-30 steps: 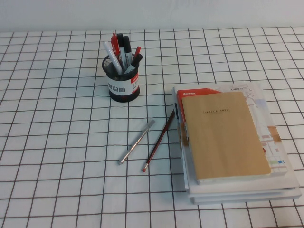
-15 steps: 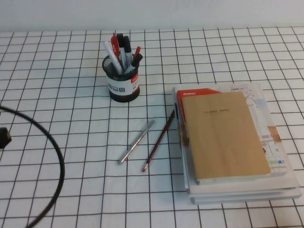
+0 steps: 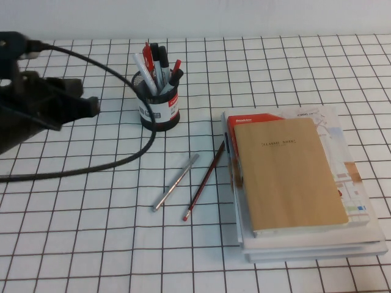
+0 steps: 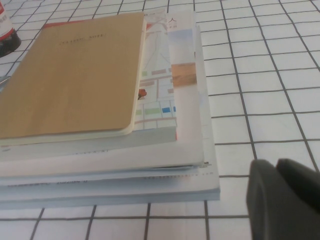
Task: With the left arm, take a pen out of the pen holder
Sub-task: 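Take a marker out of the pen holder and lay it on the table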
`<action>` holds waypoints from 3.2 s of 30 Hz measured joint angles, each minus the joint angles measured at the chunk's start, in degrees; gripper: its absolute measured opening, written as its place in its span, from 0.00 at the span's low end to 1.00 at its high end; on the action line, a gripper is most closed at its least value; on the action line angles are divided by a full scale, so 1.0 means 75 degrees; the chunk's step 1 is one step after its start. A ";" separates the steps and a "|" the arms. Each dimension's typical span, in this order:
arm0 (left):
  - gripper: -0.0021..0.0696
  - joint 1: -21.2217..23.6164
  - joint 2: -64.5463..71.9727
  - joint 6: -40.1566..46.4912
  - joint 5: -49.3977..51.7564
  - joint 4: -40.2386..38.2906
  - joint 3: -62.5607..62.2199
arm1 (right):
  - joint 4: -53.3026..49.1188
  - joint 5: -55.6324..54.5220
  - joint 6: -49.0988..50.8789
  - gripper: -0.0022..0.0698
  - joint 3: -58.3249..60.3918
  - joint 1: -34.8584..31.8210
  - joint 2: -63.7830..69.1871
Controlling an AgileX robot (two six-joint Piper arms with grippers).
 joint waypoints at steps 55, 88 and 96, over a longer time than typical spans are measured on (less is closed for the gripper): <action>0.51 -0.0285 0.6241 0.0130 -0.0256 -0.2486 -0.5617 | 0.0000 0.0000 0.0000 0.01 0.0000 0.0000 0.0000; 0.14 -0.0285 0.6160 0.0158 0.0140 -0.2565 -0.5658 | 0.0000 0.0000 0.0000 0.01 0.0000 0.0000 0.0000; 0.13 -0.0285 0.5496 0.0223 0.0134 -0.2239 -0.5658 | 0.0000 0.0000 0.0000 0.01 0.0000 0.0000 0.0000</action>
